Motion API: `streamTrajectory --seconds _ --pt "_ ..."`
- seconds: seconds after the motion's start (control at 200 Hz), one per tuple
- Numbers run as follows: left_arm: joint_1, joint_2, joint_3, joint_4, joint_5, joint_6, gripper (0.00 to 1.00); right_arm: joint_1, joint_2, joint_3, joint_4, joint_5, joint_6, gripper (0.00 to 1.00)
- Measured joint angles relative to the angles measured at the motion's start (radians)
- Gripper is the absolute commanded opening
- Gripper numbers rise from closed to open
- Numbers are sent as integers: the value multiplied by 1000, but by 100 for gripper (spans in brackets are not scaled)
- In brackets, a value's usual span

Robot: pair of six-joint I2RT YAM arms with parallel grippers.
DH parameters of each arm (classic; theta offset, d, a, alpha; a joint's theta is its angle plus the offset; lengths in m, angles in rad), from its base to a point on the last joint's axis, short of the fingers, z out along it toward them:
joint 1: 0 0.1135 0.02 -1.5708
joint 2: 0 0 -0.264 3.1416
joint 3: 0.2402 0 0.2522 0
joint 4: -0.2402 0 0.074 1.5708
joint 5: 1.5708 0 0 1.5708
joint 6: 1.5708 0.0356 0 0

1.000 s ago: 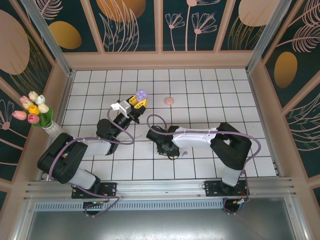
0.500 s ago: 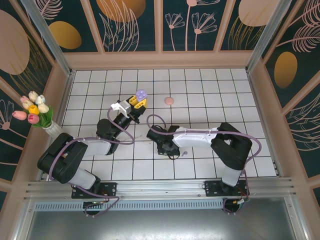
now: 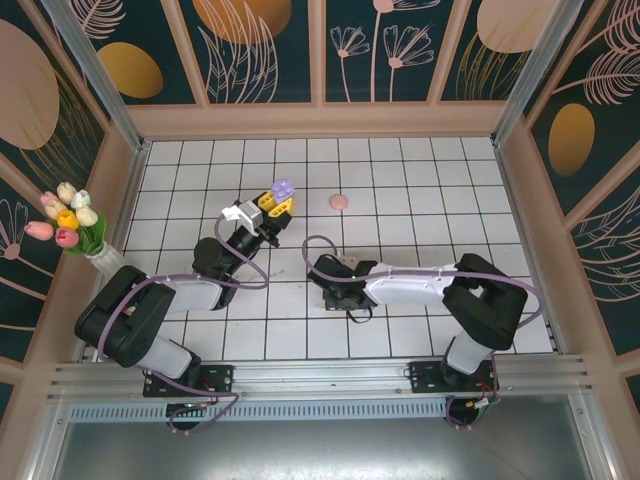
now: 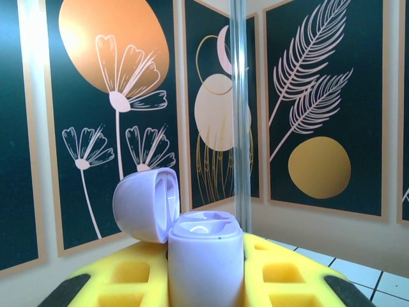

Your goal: Insert the wireless bluetooth earbuds into the charging case

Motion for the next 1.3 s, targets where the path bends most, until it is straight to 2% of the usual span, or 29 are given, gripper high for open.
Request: streamTrajectory --seconds 0.52,0.801,1.006,1.296 --pt "0 -2 0 -8 2 0 0 -10 -262 -104 130 92 -80 17" --pt "0 -16 2 -29 21 0 0 -110 -483 -101 194 116 -183 17" --pt "0 -36 6 -63 69 1 0 -205 -544 3 222 96 -304 18" --pt "0 -39 32 -83 170 1 0 -230 -543 150 343 22 -462 17"
